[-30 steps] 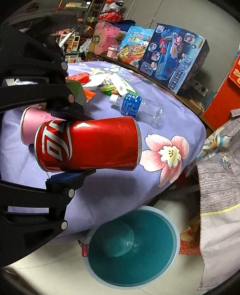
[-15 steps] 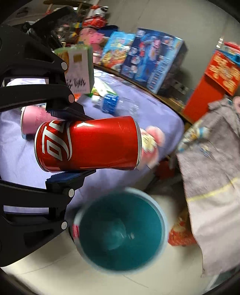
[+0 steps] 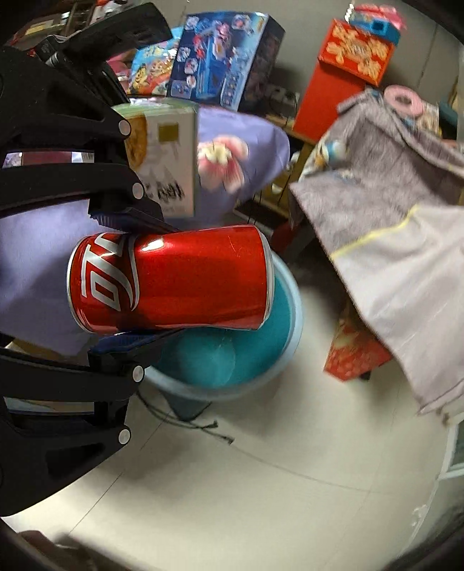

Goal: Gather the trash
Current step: 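Open the left tool over the bin while the right tool releases the can into it, then return both tools to the table and grasp the pink paper cup with the right tool, then grasp the blue-labelled water bottle with the left tool, then carry the bottle and pink cup over the teal bin with both tools, then open the left tool dropping the bottle while the right tool drops the cup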

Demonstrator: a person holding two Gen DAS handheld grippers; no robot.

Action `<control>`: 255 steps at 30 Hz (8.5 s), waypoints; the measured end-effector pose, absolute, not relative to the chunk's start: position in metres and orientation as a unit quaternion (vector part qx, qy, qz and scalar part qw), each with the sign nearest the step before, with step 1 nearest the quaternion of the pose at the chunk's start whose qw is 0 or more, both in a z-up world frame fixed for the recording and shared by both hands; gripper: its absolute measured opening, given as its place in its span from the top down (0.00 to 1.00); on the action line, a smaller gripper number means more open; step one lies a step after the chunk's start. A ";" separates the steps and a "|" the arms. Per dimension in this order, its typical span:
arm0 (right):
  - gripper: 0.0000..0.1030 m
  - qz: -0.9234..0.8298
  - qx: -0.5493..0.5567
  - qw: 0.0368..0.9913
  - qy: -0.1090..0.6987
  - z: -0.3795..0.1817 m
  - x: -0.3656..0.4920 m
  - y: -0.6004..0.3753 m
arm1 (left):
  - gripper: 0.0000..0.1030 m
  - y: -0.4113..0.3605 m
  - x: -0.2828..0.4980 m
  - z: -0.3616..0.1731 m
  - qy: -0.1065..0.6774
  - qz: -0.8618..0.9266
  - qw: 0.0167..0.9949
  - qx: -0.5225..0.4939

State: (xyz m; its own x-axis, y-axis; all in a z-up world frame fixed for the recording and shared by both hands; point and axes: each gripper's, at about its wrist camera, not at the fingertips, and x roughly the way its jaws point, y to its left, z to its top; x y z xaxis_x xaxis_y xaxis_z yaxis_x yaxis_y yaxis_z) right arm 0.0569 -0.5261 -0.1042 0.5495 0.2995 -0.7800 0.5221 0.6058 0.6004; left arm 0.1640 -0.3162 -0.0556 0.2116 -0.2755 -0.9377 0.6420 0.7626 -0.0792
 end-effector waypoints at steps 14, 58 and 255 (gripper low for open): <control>0.56 -0.074 0.427 0.744 0.508 -0.138 0.087 -0.528 | 0.55 -0.337 0.193 -0.093 0.577 -0.285 0.748 0.163; 0.29 -0.065 0.412 0.738 0.531 -0.142 0.098 -0.516 | 0.09 -0.301 0.186 -0.052 0.547 -0.269 0.782 0.132; 0.23 -0.032 0.419 0.732 0.536 -0.114 0.099 -0.517 | 0.06 -0.302 0.172 -0.056 0.556 -0.286 0.774 0.105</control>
